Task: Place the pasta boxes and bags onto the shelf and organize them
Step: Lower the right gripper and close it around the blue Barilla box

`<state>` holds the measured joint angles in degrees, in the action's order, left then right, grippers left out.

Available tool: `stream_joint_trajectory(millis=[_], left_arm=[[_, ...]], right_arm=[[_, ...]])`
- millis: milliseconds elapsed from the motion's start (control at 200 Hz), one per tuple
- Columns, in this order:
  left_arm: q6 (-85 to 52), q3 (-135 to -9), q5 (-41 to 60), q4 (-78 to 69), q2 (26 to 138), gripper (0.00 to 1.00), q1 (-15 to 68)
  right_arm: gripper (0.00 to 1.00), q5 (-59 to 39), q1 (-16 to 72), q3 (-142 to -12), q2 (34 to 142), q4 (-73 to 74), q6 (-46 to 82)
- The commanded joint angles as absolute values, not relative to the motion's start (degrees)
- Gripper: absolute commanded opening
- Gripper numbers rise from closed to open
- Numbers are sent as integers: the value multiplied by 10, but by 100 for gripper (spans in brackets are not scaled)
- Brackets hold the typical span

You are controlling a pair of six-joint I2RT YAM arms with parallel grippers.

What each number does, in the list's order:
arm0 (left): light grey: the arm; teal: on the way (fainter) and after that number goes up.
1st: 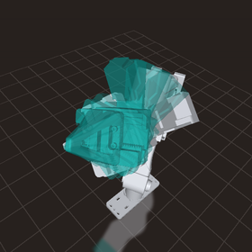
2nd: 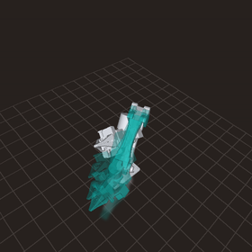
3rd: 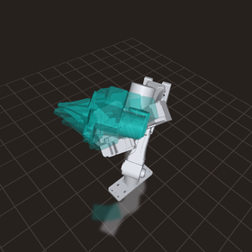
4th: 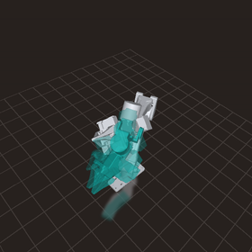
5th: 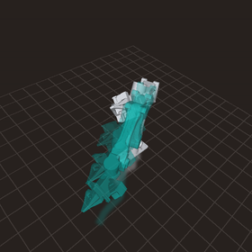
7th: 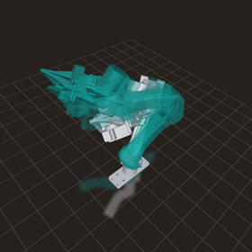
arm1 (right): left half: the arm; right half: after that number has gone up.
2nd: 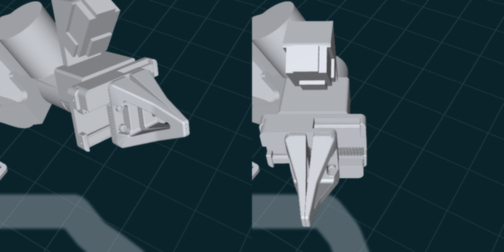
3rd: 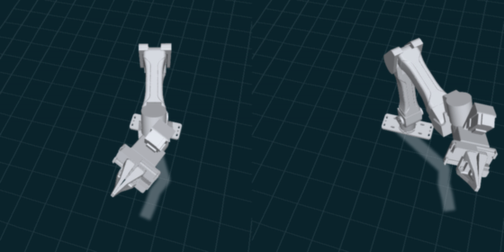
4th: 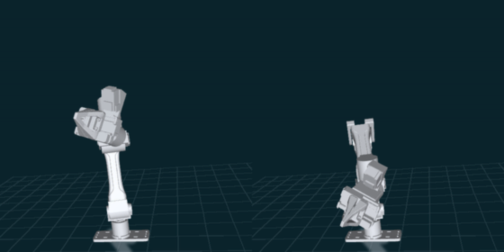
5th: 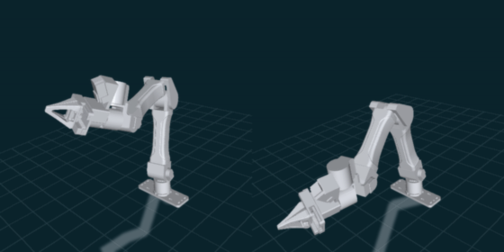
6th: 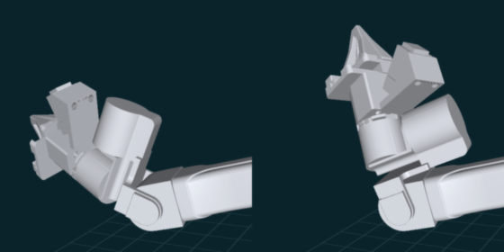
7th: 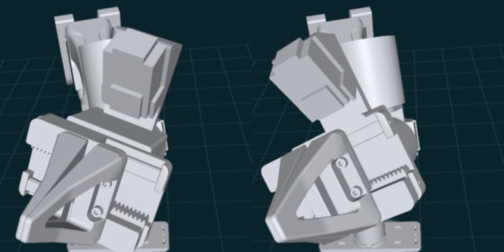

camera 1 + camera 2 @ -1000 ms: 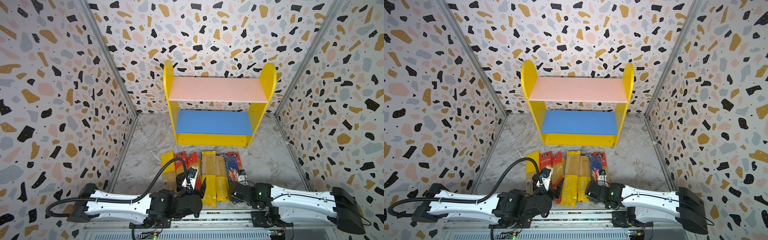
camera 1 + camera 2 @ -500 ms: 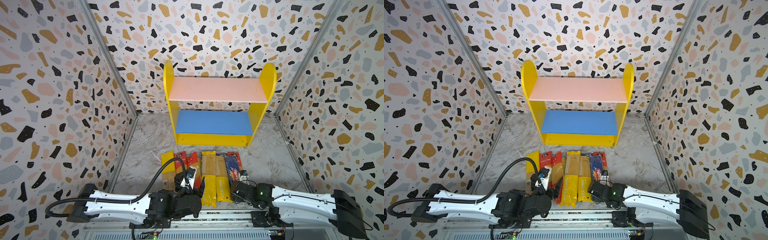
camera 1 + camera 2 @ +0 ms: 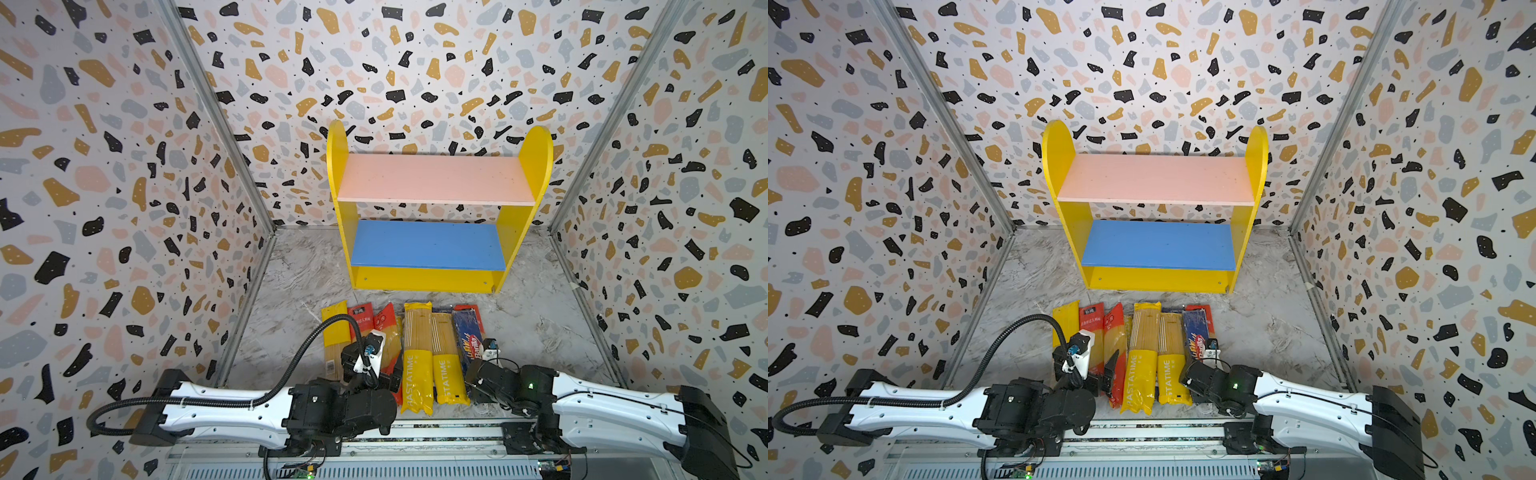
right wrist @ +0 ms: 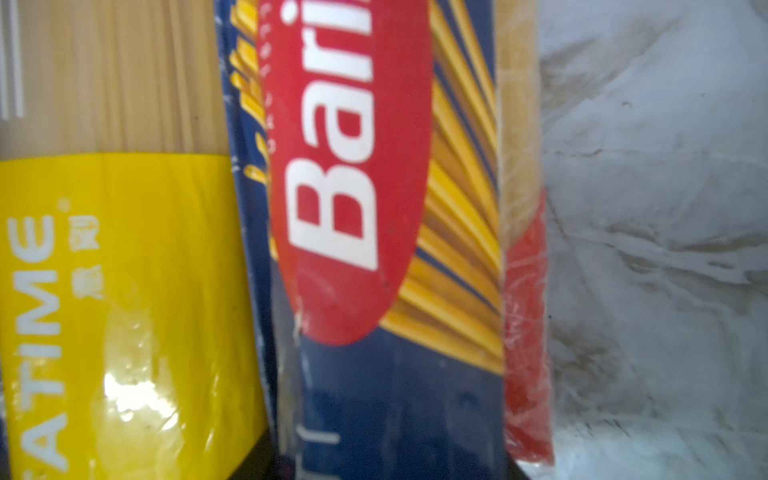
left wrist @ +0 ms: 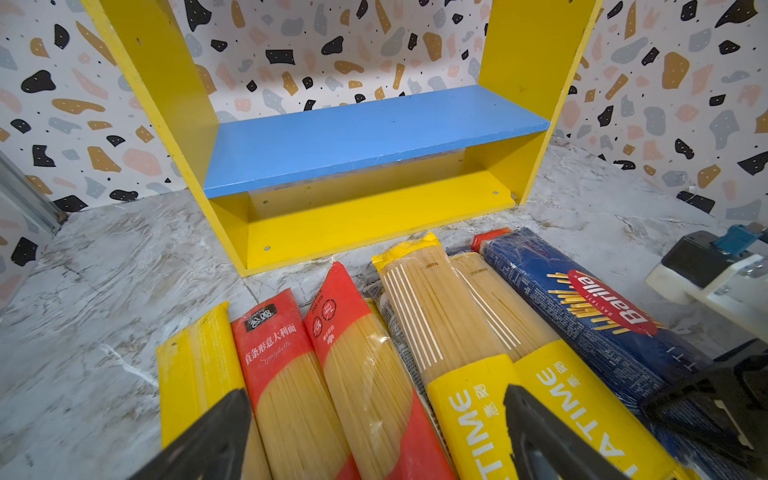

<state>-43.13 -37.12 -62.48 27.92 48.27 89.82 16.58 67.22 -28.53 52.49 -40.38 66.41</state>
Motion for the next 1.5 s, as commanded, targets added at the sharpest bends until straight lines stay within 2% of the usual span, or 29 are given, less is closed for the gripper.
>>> stream_joint_trajectory(millis=[0,270,771,956,1312,1382,1497], left_arm=[[-432,-378,-651,292,474,95,902],[-423,-382,-659,287,474,96,902],[-413,-395,-664,290,470,96,902],[-410,-393,-668,291,470,96,902],[-411,-390,-669,296,469,97,902],[-411,-390,-668,295,470,96,902],[-413,-391,-666,295,472,96,902]], right_arm=[[47,211,669,-328,502,-473,656],[47,217,667,-349,493,-468,637],[45,263,647,-474,491,-459,548],[44,203,605,-435,506,-420,532],[42,117,604,-328,560,-334,550],[44,113,602,-320,581,-325,549],[58,119,603,-315,616,-315,545]])
